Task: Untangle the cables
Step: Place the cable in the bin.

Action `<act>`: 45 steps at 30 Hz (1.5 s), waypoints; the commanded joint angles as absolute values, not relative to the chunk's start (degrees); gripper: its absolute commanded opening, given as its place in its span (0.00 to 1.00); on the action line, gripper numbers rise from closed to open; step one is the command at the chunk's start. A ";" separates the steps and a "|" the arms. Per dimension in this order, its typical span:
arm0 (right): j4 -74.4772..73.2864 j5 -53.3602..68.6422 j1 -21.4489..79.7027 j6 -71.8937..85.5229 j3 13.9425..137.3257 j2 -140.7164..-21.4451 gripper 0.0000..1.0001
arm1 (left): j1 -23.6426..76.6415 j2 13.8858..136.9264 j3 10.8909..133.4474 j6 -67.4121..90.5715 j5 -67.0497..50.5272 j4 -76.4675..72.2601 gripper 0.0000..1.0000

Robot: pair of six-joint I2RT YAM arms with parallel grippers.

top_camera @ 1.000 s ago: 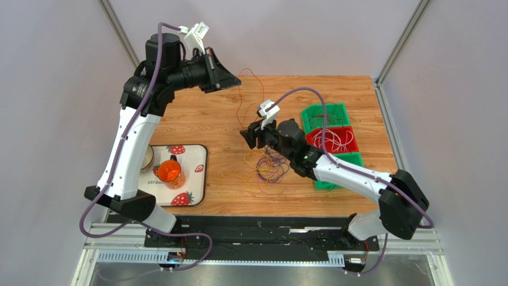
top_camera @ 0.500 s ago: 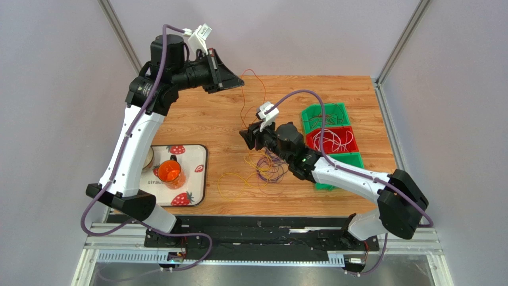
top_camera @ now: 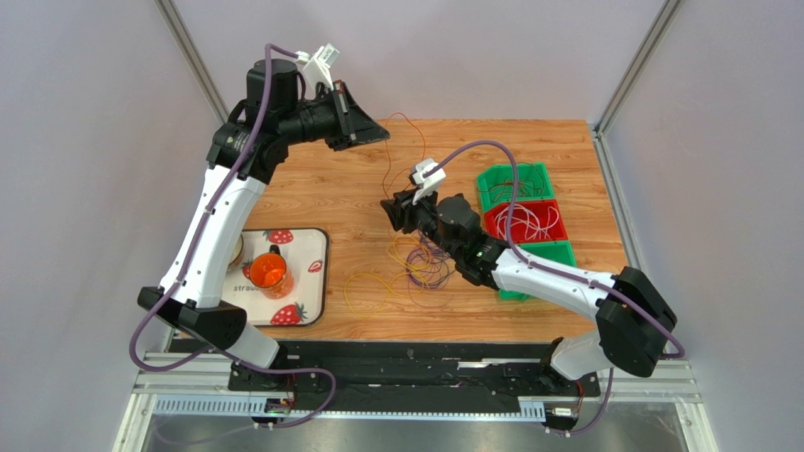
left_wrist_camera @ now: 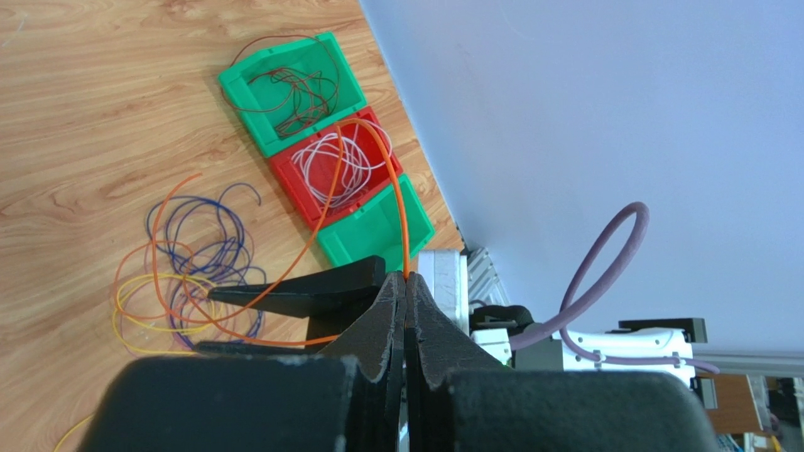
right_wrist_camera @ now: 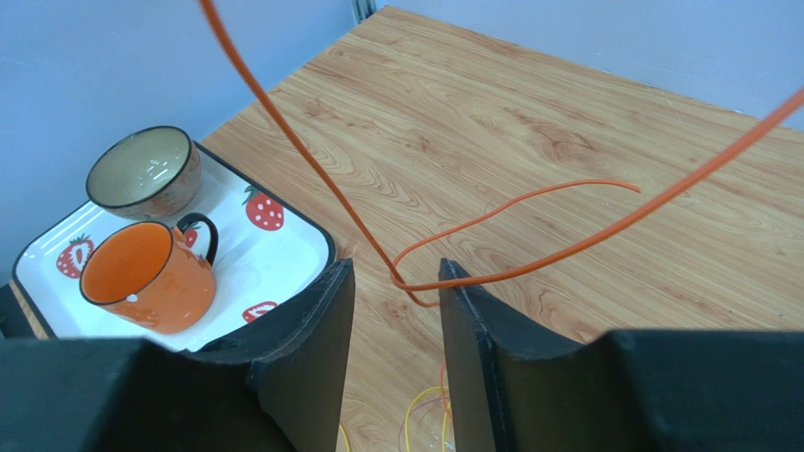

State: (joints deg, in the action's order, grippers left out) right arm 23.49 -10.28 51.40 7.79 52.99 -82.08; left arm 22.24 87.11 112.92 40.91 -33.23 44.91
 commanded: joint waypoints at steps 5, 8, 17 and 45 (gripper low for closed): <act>28.56 -9.93 52.47 9.84 54.40 -80.86 0.44 | 21.88 83.76 107.41 49.38 -36.12 33.25 0.00; 28.56 -11.51 52.47 10.28 54.84 -81.47 0.40 | 21.88 82.71 104.77 52.20 -36.39 30.16 0.00; 26.19 -15.82 52.56 11.42 53.18 -77.70 0.00 | 20.92 82.79 104.68 51.77 -35.33 31.46 0.00; 3.69 -29.54 43.88 2.36 73.92 -64.68 0.00 | 17.49 80.43 81.91 35.09 -33.43 43.47 0.56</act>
